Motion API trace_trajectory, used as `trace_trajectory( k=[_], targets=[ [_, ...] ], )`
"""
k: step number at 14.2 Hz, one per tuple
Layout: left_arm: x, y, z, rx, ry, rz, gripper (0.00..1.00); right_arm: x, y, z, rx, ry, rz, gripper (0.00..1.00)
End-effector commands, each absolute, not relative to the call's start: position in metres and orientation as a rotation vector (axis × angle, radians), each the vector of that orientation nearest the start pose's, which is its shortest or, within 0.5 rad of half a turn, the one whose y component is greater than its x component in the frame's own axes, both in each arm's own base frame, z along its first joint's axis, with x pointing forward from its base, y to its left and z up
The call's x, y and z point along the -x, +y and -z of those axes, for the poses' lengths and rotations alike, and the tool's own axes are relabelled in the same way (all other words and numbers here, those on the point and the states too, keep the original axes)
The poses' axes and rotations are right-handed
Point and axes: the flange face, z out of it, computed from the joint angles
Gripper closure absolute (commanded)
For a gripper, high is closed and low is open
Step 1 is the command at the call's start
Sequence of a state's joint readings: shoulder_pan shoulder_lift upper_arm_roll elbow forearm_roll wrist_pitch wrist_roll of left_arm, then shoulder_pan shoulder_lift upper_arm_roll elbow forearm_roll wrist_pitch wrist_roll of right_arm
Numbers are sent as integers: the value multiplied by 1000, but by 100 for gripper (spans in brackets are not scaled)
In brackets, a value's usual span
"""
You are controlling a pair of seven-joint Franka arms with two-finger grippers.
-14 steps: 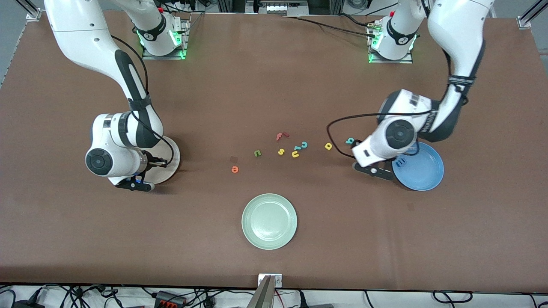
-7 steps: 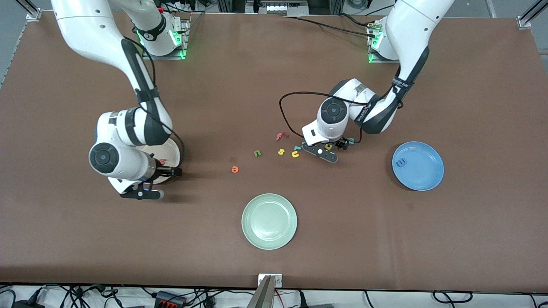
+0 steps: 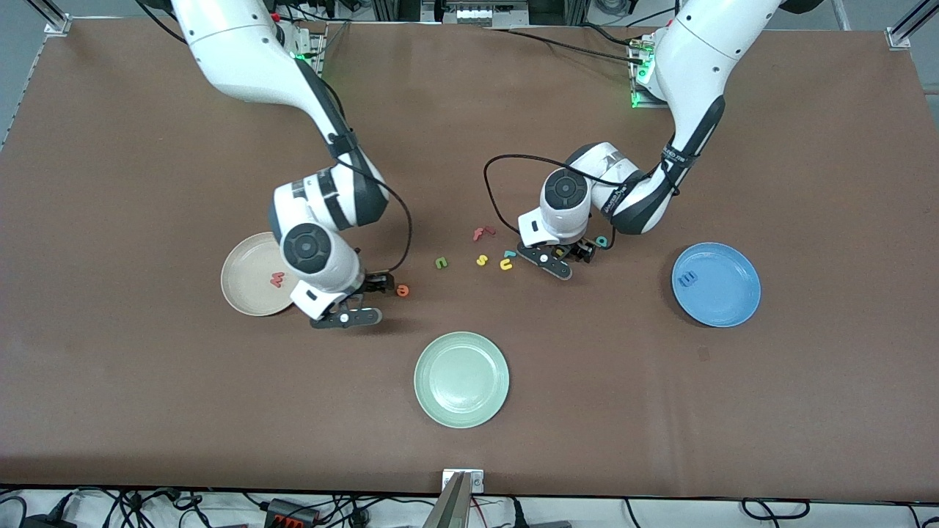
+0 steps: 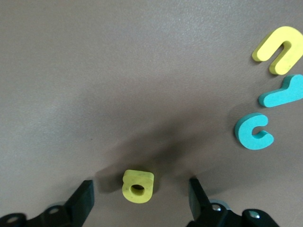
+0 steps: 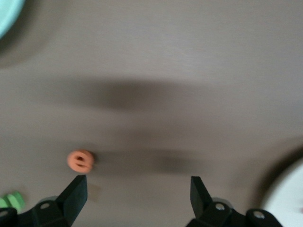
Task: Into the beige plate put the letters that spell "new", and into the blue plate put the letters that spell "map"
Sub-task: 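Grasp the orange e and yellow a with the right and left grippers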
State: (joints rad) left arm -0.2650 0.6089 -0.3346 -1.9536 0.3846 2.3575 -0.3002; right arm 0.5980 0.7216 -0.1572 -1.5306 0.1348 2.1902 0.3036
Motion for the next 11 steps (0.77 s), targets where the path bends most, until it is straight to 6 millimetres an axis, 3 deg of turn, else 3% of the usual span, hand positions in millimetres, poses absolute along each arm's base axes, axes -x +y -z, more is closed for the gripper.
trace_trajectory(
  k=[1, 2, 4, 7, 11],
  targets=[
    [-497, -329, -162, 2893, 862, -149, 47, -629, 345, -220, 3137, -83, 8, 15],
    [-498, -328, -163, 2895, 854, -149, 65, -629, 349, -214, 3135, -61, 25, 19],
    [-499, -327, -166, 2897, 833, -149, 86, -626, 368, -207, 3132, -21, 48, 23],
    [-504, -323, -178, 2879, 816, -156, 96, -620, 382, -195, 3140, 8, 39, 27],
    [-536, -296, -221, 2845, 718, -188, 97, -608, 392, -187, 3151, -4, 5, 35]
  ],
)
